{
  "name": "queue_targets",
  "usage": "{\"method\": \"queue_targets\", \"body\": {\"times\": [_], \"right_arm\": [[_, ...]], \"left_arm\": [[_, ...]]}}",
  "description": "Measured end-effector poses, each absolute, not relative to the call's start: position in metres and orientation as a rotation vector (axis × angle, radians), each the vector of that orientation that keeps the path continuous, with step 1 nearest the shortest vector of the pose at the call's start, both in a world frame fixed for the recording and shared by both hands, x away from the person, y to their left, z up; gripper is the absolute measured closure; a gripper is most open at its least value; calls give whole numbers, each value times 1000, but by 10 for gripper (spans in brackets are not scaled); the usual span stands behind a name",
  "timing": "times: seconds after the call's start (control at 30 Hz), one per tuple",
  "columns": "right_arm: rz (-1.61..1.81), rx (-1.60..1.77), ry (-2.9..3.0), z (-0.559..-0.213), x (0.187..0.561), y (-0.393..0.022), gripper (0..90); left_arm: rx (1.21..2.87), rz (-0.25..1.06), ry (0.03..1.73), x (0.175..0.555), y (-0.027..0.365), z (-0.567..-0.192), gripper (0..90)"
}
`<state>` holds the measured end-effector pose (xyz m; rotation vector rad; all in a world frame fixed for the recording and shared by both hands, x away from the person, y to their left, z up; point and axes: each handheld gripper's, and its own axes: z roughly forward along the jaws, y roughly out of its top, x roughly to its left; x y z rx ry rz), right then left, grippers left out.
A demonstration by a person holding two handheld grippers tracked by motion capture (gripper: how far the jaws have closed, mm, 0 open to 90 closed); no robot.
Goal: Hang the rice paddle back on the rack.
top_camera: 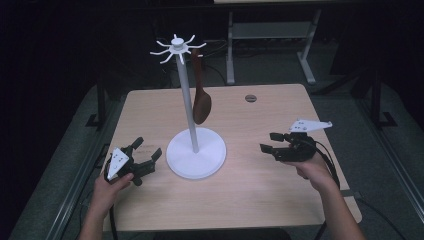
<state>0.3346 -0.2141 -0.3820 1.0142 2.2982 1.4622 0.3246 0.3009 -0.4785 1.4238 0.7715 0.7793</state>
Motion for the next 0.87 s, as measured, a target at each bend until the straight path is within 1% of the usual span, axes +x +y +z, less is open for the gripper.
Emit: {"method": "queue_targets", "body": {"times": [0.3, 0.5, 0.87], "right_arm": [[1357, 1143, 2309, -419, 325, -233, 285], [1284, 1211, 2339, -443, 317, -241, 283], [1220, 1213, 2376, -453, 320, -239, 281]], "left_arm": [[1417, 776, 773, 325, 301, -479, 134], [1421, 775, 774, 324, 301, -478, 134], [1434, 782, 771, 325, 300, -479, 134]]}}
